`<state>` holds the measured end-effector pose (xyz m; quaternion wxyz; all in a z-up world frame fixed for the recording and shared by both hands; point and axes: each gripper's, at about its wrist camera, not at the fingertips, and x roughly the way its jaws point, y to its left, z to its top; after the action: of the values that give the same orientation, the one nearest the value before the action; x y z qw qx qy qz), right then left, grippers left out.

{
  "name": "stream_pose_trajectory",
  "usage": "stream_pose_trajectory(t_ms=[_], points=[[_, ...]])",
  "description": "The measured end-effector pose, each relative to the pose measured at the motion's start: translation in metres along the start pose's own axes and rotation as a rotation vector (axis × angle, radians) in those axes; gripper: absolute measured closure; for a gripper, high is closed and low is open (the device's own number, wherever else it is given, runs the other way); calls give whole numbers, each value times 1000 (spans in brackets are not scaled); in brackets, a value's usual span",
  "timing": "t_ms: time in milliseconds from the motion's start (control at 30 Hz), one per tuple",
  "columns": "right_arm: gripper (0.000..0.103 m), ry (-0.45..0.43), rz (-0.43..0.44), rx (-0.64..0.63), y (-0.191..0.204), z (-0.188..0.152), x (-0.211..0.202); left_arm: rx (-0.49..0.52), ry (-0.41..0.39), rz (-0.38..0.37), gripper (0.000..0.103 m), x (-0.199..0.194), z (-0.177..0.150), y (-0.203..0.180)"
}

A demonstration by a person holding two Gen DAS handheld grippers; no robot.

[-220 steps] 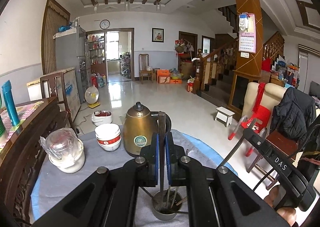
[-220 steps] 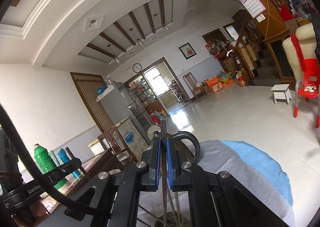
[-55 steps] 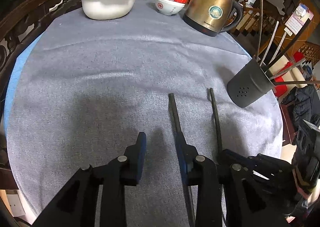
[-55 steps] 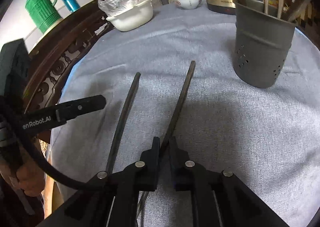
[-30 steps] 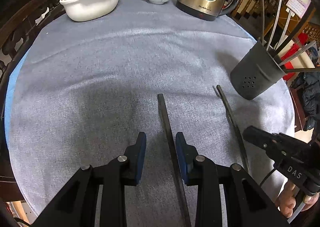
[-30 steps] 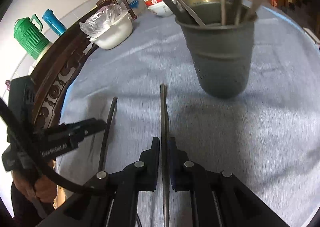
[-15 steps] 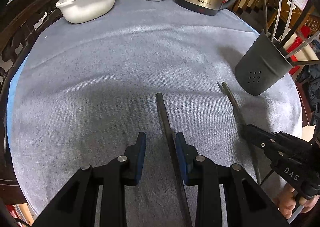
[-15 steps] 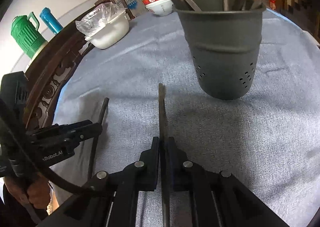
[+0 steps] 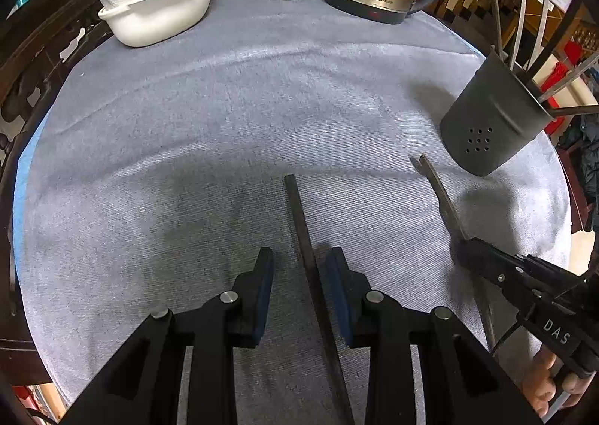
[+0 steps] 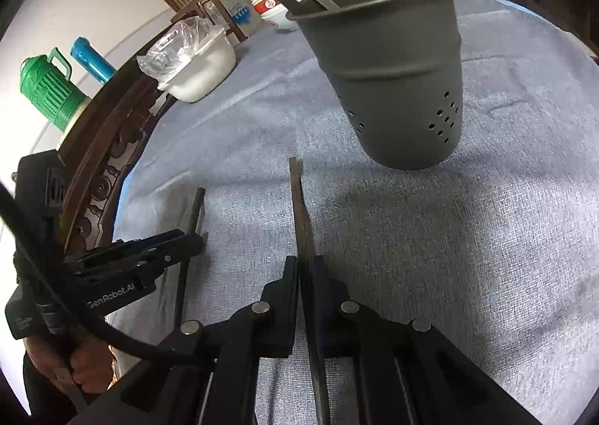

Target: Organize utensils

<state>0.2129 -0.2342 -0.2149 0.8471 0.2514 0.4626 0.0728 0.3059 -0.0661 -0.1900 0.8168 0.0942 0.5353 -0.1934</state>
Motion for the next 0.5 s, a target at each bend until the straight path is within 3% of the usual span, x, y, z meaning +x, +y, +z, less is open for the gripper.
stream_pose_trajectory(t_ms=[233,300,500], points=[[94,-71,7,-46,1,-10,-3,24,-41,13,73,-1,-6,-7],[94,-76,23,-31,-2,-10,-2,25,-49,6,84,-2,-6,-10],[92,-122,96,16,-16,-16,-7,48,-83,15,86,-7,-3,-21]])
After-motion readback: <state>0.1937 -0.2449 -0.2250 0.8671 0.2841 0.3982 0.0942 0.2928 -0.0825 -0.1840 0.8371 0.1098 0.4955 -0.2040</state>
